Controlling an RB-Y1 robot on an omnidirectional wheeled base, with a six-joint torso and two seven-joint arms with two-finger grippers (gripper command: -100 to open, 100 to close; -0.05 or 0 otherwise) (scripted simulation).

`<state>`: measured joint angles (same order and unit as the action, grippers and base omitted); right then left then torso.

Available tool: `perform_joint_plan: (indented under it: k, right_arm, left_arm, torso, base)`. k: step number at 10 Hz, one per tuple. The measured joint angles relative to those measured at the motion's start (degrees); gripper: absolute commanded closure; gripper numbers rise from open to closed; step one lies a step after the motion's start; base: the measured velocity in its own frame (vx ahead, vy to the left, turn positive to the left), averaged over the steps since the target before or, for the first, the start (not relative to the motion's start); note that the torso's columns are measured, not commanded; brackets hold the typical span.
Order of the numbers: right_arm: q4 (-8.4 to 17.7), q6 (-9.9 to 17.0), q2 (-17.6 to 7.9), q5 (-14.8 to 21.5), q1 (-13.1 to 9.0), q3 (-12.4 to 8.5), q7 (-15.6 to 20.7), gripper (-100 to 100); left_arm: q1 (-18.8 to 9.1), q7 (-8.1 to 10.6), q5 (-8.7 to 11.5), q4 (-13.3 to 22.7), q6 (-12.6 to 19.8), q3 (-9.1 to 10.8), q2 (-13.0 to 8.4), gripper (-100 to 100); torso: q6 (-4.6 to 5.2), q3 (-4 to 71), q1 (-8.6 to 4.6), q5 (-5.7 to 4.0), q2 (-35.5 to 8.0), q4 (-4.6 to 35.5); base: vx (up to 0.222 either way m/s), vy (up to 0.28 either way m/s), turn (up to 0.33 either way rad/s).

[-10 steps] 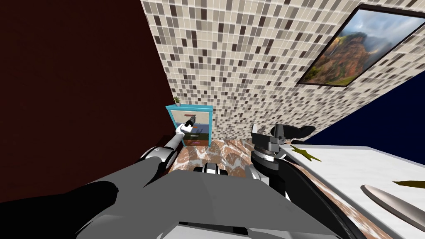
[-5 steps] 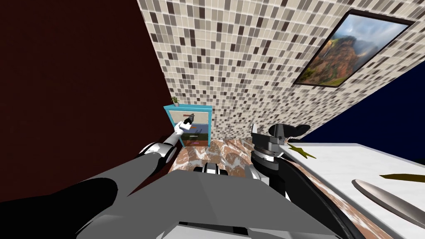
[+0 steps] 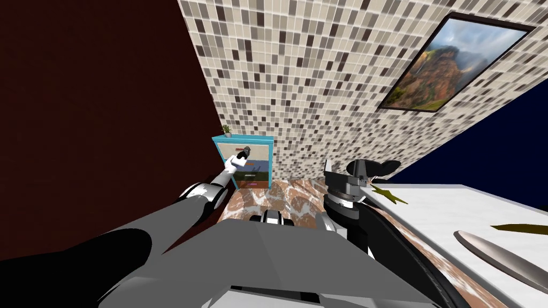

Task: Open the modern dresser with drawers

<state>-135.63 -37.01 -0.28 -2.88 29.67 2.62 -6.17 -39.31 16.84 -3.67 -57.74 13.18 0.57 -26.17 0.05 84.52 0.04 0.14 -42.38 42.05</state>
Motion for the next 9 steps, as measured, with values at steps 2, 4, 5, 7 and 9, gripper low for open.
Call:
perform_joint_plan:
  k: [2, 4, 5, 7, 9]
  right_arm:
    - [0.0, 0.0, 0.0, 0.0, 0.0, 0.0, 0.0, 0]
    - [0.0, 0.0, 0.0, 0.0, 0.0, 0.0, 0.0, 0]
    - [0.0, 0.0, 0.0, 0.0, 0.0, 0.0, 0.0, 0]
    - [0.0, 0.0, 0.0, 0.0, 0.0, 0.0, 0.0, 0]
    - [0.0, 0.0, 0.0, 0.0, 0.0, 0.0, 0.0, 0]
  left_arm:
    - [-0.1, 0.07, 0.2, 0.3, 0.1, -0.37, 0.0, 100]
    - [0.0, 0.11, 0.2, -0.2, 0.4, -0.59, 0.1, 100]
    - [-0.1, 0.1, 0.3, -0.4, 0.4, -0.67, 0.2, 100]
    - [-0.1, 0.02, 0.4, 0.0, 0.7, -1.03, 0.4, 100]
    - [0.2, -0.02, 0.4, -0.1, 0.8, -1.13, 0.5, -100]
  torso:
    - [-0.04, 0.1, 0.13, -0.03, 0.2, 0.1]
    - [-0.13, 0.3, 0.08, -0.1, 0.5, 0.1]
    - [-0.11, 0.3, 0.04, -0.06, 0.4, 0.0]
    - [-0.06, 0.0, 0.03, -0.12, -0.1, 0.3]
    - [-0.04, 0.2, -0.07, -0.17, 0.3, 0.2]
  base:
    - [-0.207, 0.005, 0.009]
    - [-0.117, -0.01, 0.006]
    - [-0.193, -0.021, 0.04]
    - [-0.223, -0.01, 0.024]
    - [-0.069, 0.0, -0.014]
